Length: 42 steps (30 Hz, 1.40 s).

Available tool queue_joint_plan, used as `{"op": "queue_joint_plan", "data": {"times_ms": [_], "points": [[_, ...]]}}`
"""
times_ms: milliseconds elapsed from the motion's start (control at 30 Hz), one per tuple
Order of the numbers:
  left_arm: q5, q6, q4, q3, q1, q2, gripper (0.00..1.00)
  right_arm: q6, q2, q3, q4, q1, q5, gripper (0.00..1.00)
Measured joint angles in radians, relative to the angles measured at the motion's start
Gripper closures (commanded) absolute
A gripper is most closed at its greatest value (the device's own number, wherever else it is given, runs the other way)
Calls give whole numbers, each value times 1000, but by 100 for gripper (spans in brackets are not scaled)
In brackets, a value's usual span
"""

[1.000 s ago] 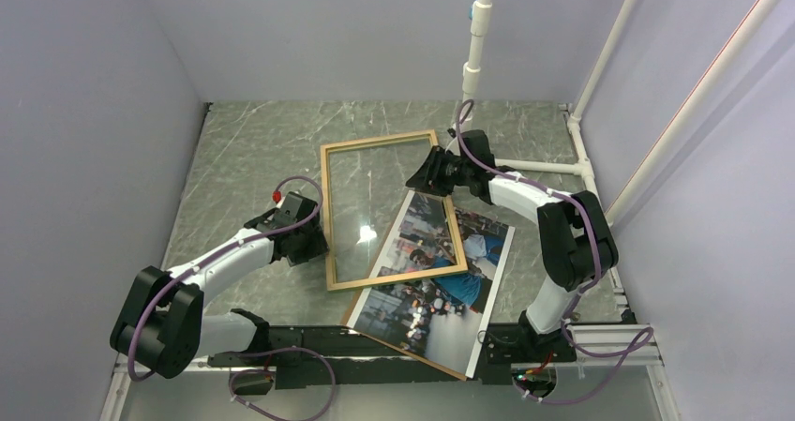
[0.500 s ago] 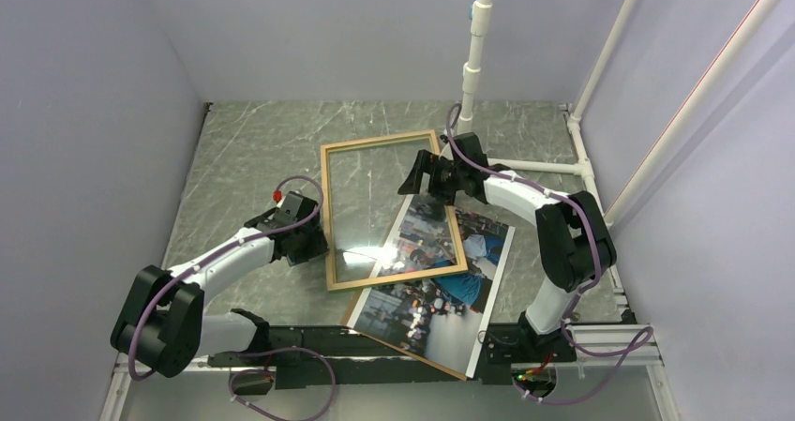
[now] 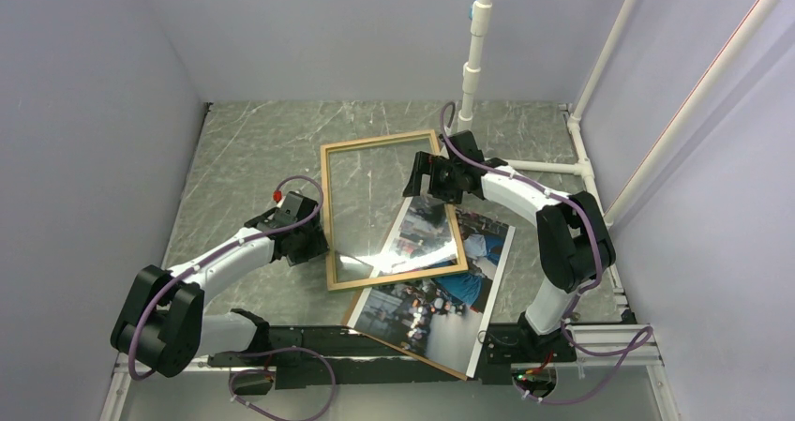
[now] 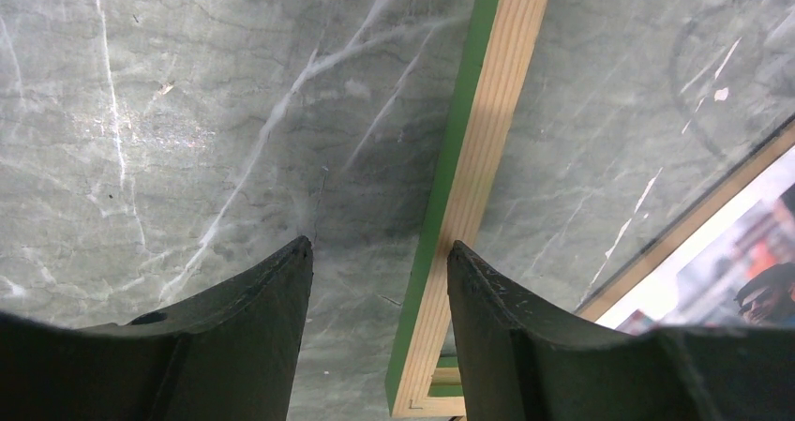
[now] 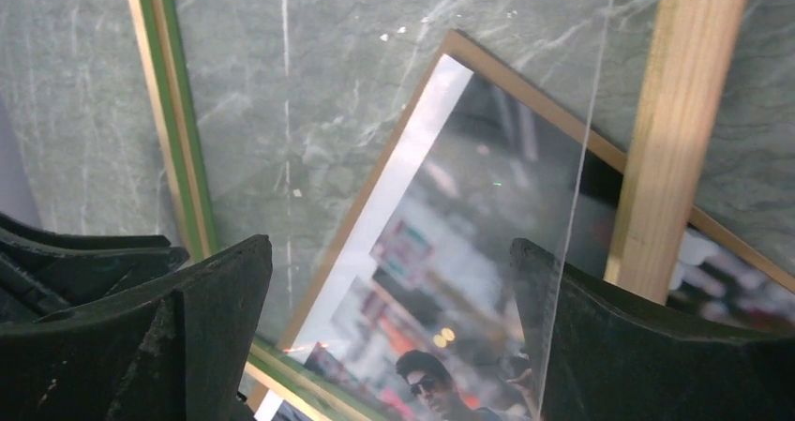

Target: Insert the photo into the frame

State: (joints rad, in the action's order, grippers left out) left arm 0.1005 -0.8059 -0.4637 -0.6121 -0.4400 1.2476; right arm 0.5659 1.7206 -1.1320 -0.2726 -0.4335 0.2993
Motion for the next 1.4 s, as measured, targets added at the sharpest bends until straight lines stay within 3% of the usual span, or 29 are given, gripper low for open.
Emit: {"op": "queue_joint_plan", "data": {"times_ms": [467, 1400], "points": [[-2, 0, 2, 0, 0, 1, 41, -67, -2, -13, -79, -4, -138, 0], [-6, 0, -5, -10, 0, 4, 37, -107, -37, -28, -95, -9, -198, 0]]}}
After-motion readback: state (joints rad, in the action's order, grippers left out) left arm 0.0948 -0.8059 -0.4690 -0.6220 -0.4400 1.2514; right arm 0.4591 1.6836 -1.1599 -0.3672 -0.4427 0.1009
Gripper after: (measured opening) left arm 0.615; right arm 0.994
